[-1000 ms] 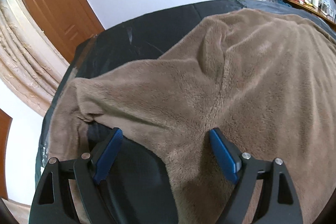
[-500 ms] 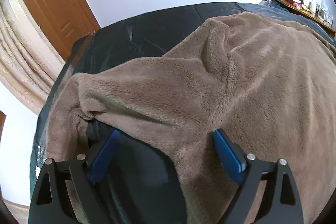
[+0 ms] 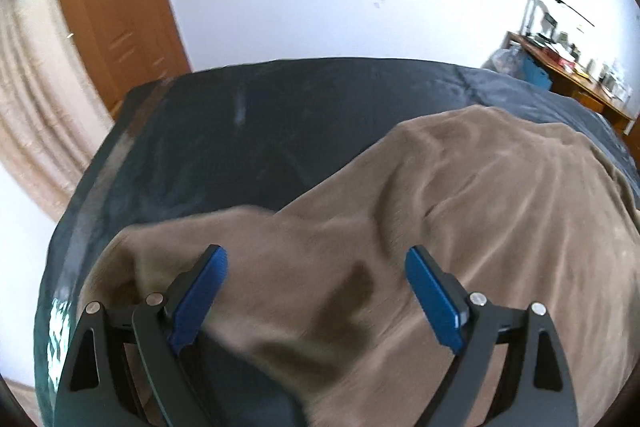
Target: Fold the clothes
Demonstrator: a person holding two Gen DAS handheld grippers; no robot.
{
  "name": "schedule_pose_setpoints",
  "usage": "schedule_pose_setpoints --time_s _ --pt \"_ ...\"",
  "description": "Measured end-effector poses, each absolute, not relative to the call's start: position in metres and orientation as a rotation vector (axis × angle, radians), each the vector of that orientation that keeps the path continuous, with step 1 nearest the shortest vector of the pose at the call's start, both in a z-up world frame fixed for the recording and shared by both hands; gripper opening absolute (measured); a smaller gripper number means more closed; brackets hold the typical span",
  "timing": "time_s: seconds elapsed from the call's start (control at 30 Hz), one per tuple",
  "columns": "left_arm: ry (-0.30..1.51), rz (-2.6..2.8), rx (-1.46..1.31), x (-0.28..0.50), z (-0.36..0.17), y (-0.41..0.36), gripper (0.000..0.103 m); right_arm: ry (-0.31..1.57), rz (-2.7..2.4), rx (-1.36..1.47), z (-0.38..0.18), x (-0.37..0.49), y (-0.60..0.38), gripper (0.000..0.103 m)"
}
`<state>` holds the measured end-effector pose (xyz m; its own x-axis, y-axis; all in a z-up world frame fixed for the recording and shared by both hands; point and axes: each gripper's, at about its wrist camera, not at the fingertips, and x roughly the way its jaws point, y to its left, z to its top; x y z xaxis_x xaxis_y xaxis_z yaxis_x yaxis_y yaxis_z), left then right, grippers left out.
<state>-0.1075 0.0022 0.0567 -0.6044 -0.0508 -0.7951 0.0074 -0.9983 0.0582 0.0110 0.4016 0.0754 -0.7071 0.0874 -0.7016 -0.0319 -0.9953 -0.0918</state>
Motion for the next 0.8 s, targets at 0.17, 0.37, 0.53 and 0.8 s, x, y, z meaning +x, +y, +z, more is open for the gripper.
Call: schedule_pose_setpoints --time_s 0.17,0.37,0.53,0.8 --pt "-0.126 -2.765 1.416 -0.149 0.046 0.022 0.093 -0.073 2.965 -1.197 0.049 -0.020 0.356 0.093" --pt "-0.108 -2.694 1.472 -0.198 0.025 0.027 0.093 0.110 3.014 -1.251 0.024 -0.037 0.352 0.093" --pt "0.124 -2.722 1.594 -0.210 0.013 0.011 0.093 0.268 2.953 -1.297 0.007 -0.047 0.370 0.093" --pt "0.046 -2.860 1.570 -0.201 0.029 0.028 0.093 0.361 2.951 -1.326 0.002 -0.052 0.380 0.093"
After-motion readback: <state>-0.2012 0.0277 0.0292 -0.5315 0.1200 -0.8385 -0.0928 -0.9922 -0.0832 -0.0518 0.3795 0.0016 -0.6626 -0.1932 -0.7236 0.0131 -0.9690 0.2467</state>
